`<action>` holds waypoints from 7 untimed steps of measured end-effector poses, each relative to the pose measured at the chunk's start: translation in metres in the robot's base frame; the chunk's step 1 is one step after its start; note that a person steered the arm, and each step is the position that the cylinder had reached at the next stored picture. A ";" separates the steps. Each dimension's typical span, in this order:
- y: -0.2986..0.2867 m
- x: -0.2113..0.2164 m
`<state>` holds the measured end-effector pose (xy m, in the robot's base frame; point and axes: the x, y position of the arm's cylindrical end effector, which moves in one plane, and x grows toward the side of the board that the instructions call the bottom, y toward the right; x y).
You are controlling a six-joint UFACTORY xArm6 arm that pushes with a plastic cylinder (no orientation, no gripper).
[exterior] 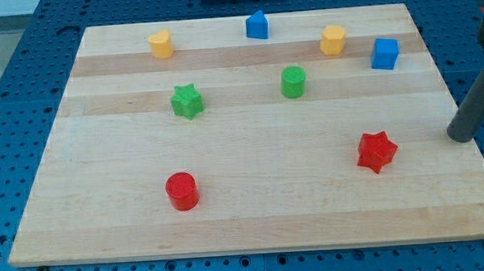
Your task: Slide the red star towards the green circle
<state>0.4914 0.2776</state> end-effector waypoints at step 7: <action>-0.092 0.050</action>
<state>0.5417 0.1859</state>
